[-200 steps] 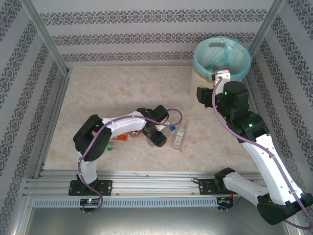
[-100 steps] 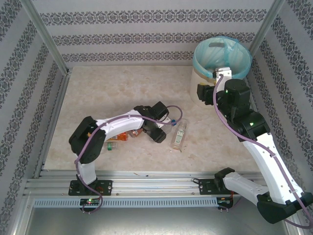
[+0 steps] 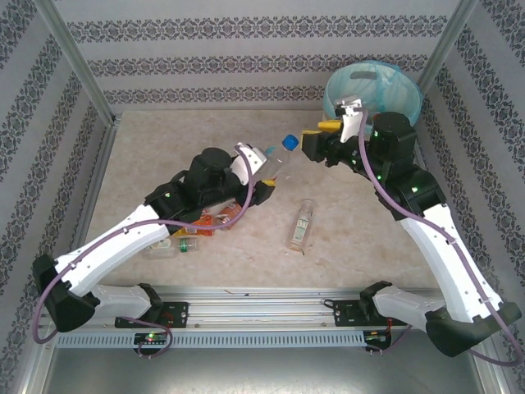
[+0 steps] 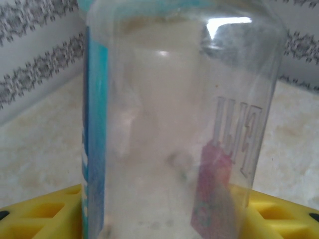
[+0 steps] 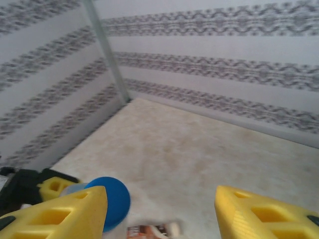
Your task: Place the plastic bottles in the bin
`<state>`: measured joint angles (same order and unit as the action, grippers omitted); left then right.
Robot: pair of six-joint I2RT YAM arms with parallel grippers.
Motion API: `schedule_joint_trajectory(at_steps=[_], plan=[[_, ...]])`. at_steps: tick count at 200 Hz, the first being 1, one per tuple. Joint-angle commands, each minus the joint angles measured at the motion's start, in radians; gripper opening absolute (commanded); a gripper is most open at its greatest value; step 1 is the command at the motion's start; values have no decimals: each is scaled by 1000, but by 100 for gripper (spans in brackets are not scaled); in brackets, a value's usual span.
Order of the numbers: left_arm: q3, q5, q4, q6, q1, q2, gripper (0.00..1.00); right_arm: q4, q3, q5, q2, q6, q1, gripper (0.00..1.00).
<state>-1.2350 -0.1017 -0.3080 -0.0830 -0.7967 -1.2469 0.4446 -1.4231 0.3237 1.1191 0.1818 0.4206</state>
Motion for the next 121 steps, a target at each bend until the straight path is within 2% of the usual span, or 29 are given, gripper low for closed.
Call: schedule_joint_trajectory(at_steps=[1,47,95,121], plan=[[54,-38,150,-48,2,36,61,-47,-47,160,17,38,24,59],[74,-61,180,-32,3,78,59,-83,-53,327,43,46,48,59],[120,-102,245,-36,2,117,59,-63,-47,306,53,41,61,52],[126,-118,253,-42,2,123,59,-63,-52,314,57,39,67,39]])
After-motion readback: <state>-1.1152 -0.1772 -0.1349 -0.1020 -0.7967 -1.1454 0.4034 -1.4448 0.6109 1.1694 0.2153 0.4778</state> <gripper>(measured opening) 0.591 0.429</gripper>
